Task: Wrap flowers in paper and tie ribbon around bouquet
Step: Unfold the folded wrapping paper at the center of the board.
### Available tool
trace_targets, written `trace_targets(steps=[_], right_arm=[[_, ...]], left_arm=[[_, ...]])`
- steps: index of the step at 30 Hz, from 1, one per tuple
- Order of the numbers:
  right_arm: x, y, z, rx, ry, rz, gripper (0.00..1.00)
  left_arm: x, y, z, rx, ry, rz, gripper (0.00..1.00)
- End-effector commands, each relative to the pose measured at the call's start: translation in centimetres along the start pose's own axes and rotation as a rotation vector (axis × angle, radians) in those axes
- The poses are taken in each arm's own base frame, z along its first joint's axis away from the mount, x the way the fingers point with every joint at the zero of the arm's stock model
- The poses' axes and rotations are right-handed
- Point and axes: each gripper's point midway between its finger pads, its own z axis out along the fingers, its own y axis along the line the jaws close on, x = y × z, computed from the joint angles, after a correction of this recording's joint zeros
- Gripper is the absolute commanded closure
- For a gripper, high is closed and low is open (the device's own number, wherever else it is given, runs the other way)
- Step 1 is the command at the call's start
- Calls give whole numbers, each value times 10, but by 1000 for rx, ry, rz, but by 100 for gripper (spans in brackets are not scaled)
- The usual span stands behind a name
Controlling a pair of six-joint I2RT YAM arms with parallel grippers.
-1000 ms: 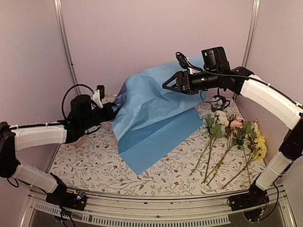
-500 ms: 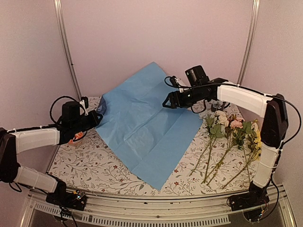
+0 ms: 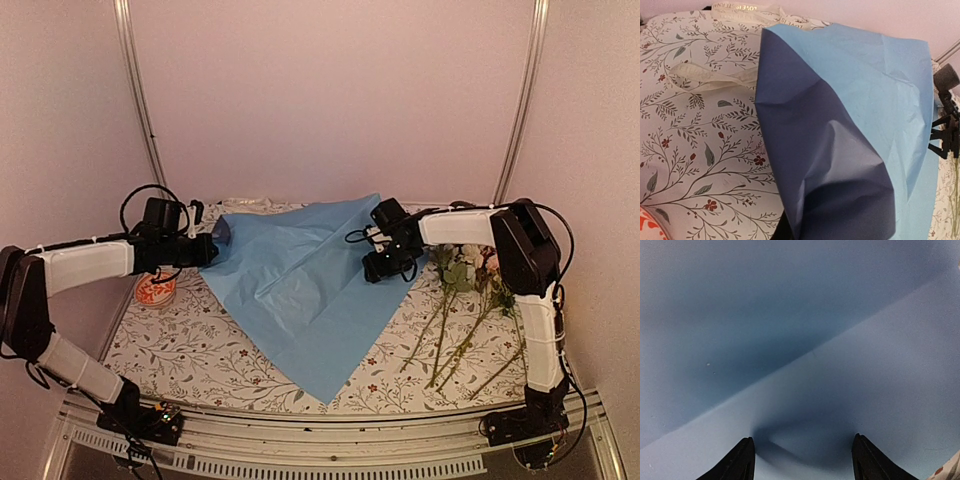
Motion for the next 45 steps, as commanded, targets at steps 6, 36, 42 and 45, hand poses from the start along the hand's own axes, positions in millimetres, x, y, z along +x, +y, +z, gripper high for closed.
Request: trace_targets(steps=[6,36,42,45], right_arm=[[145,-14,-9,181,319,50,31],[67,35,-84,-6,68,145,31],[53,13,-41,5,79,157,32],[56,-3,-24,35,95,187,33]], left_arm=[[11,2,18,-28,75,40,100],[61,-49,26,-20,261,223,34],[133,-50,42,17,437,225,41],[147,-43,55,-14,470,242,41]])
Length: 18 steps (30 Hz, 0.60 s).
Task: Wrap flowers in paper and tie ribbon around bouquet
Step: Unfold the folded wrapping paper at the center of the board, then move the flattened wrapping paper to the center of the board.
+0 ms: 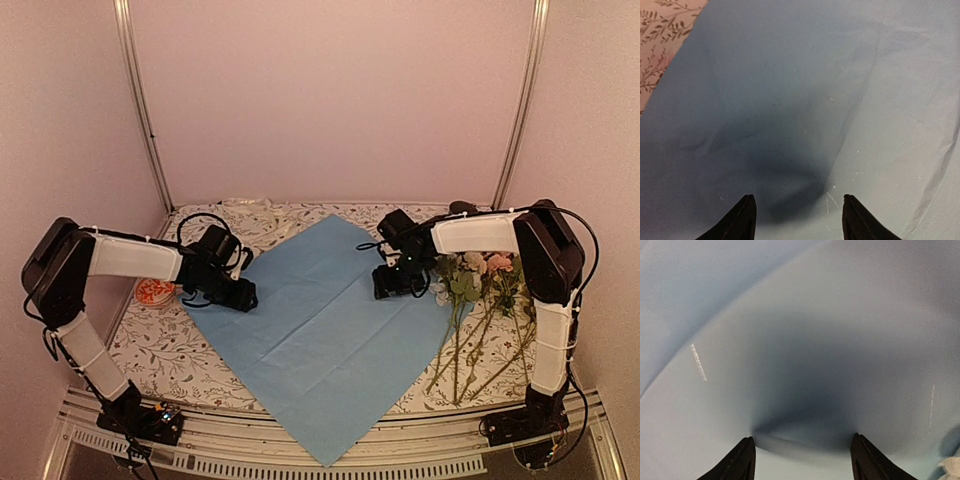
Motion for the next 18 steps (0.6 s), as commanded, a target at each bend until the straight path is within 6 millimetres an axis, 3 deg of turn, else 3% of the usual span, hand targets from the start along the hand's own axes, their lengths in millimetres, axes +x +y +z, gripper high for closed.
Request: trace_targets(steps=[1,7,12,15,18], right_arm=[[-11,-19,19,25,-4,27,33],[-17,-50,34,76,-24,123,33],[-32,-55,31,64,-59,144,33],[-45,-53,18,57,-88,132,34],[-61,-38,-15,-9,-135,104,38]], left_arm=[[14,-7,21,12,58,11,41],[-1,17,47,-128,56,51,40],[-23,29,57,-172,37,59,41],[-29,19,55,-128,17,66,40],[-41,4,40,-67,-52,78,39]])
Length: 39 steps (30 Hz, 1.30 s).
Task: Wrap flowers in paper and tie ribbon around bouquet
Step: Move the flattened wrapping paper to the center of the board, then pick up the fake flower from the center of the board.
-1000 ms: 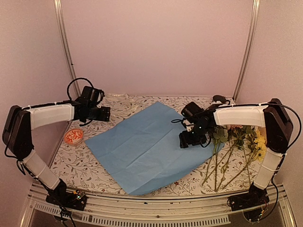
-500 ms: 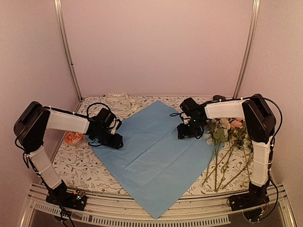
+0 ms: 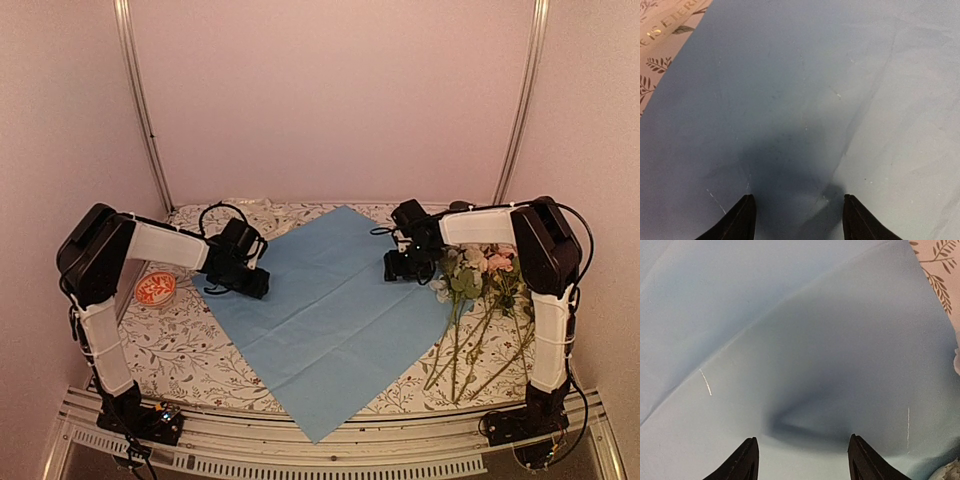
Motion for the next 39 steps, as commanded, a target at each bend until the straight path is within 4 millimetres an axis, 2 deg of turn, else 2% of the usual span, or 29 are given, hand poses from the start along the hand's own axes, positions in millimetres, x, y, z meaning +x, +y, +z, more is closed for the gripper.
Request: trace_targets(steps=[1,4,6,7,9,11,13,15,17,20,22,25,29,31,35,39], right_arm=[[-25,14,-42,-71,-64,-20,39],[-34,13,-95,-82,-143,0,48],[-23,-1,-116,-40,-147,46,54],[-11,-10,-123,-10,-126,64,55],[19,-27,-128,42,-69,110,55],[51,-38,-128,64,-5,164,55],[81,-44,-128,58,50,202,54],[101,-49,-130,53,72,231,55],[117,-53,-130,53,97,250,60],[135,-48,-122,14,162,263,71],[143,-35,-115,-62,190,270,72],[150,-41,-109,-39,191,305,72],[163,-54,-107,50,200,328,71],[168,-54,-104,47,211,331,69],[172,-63,-94,91,203,336,66],[163,-62,-82,86,169,335,69]], left_arm=[[-4,-11,-17,65,-44,20,38],[-33,-17,-47,103,-157,27,31],[-52,-22,-70,122,-211,38,25],[-60,-26,-83,134,-231,45,22],[-74,-35,-114,153,-271,67,13],[-78,-45,-141,169,-294,98,2],[-74,-54,-161,187,-306,141,1],[-66,-63,-173,206,-300,200,1],[-61,-76,-178,218,-298,278,1],[-66,-95,-176,199,-307,329,1],[-69,-115,-174,252,-299,329,1],[-67,-130,-167,306,-285,305,1],[-57,-130,-167,329,-277,285,1],[-61,-126,-178,320,-324,282,1],[-69,-111,-185,245,-372,292,1],[-80,-100,-198,278,-400,237,1]])
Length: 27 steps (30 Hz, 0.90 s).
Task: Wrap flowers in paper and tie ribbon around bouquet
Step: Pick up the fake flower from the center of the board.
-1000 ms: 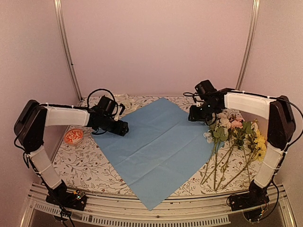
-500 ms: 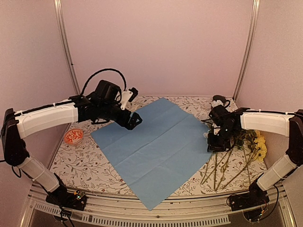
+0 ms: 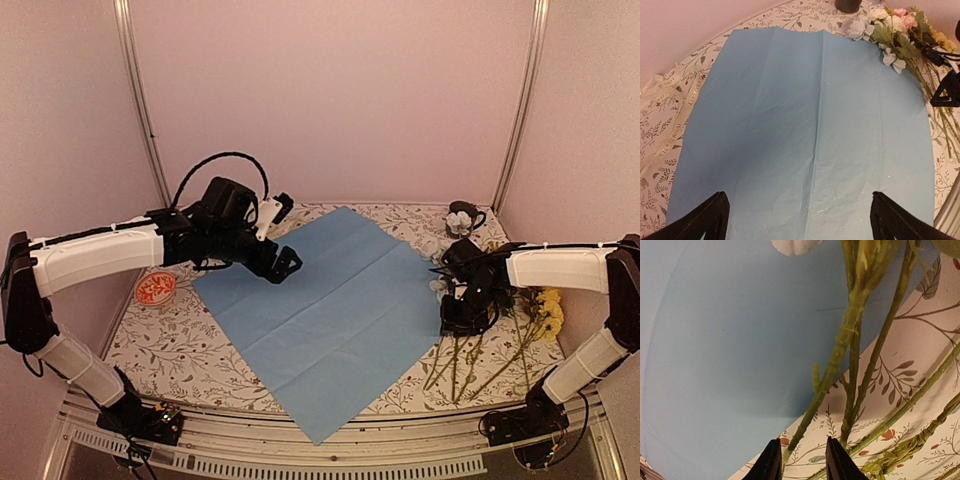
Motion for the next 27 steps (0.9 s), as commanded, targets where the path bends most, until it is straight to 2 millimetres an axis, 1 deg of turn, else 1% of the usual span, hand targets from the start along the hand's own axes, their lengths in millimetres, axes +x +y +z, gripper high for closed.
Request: trace_targets(steps=[1,3,5,6,9,10,11,12,13,15,16,18,20,23,24,25,26,27], right_arm=[[-17,3,12,10,-64,11,71],[-22,0,15,34,-74,8,73],[-25,0,16,33,-82,2,74],[-25,1,17,30,-81,-2,74],[-27,-3,21,39,-78,-4,78],[-27,-4,22,44,-80,-3,83],[-27,-6,21,48,-85,-3,92],[-27,-6,18,44,-95,3,99],[-29,-5,13,32,-109,8,100],[-35,-2,-8,2,-167,28,100],[-41,-4,-22,-2,-213,41,100],[-53,-10,-60,-9,-335,83,100],[-65,-20,-106,-17,-477,142,100],[-78,-33,-189,-68,-695,222,100],[-82,-36,-222,-107,-781,252,100],[-86,-36,-250,-146,-858,254,100],[-91,-30,-277,-207,-930,243,100],[-95,-18,-305,-285,-998,185,100]], left_arm=[[-25,18,-20,13,-92,-69,1],[-29,31,-28,19,-112,-113,1],[-30,47,-37,-39,-135,-120,1],[-32,52,-41,-69,-152,-111,1],[-29,65,-44,-141,-164,-89,1],[-28,67,-43,-154,-159,-81,1],[-26,69,-41,-162,-148,-78,1],[-24,70,-39,-170,-139,-71,1],[-22,71,-37,-179,-132,-69,1],[-20,74,-35,-192,-123,-67,1],[-20,74,-35,-193,-121,-66,1],[-19,75,-33,-198,-114,-61,1],[-17,78,-32,-217,-106,-52,1],[-16,81,-33,-234,-103,-45,1],[-17,81,-33,-236,-106,-44,1],[-18,80,-34,-232,-108,-45,1],[-19,80,-35,-228,-113,-46,1],[-21,78,-37,-221,-118,-47,1]])
